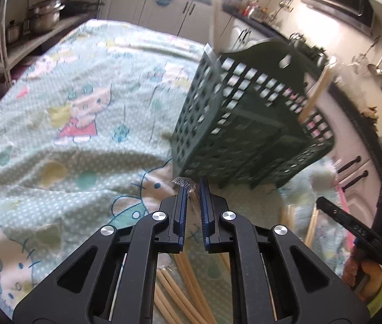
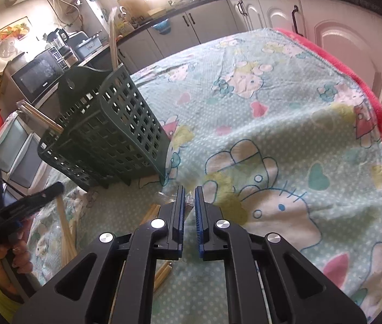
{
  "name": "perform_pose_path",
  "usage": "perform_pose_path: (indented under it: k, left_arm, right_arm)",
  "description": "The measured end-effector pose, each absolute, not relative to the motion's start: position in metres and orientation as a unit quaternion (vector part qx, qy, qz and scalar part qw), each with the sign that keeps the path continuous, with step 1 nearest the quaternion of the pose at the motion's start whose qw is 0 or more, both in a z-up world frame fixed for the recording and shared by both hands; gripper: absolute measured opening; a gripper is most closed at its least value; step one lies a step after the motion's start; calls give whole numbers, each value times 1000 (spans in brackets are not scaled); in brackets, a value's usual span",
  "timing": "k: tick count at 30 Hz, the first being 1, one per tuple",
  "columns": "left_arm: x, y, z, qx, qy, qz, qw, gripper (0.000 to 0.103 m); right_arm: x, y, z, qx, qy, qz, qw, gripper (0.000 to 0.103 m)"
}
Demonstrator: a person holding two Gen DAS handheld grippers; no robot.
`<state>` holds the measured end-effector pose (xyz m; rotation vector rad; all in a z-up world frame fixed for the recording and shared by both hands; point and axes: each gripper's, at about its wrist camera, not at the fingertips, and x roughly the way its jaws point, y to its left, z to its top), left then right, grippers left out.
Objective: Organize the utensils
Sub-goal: 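Lift the held chopsticks with both tools and lower them into the caddy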
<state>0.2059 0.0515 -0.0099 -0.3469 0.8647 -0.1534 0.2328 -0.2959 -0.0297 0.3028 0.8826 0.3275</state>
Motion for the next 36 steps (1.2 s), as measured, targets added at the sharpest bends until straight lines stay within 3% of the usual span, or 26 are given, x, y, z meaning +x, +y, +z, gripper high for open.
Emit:
perform_pose_path:
  k: [36]
  left_arm:
    - [196,15,144,-131,260,-155,944,3]
  right_arm:
    - [192,-255,143,61,219,259,939,5]
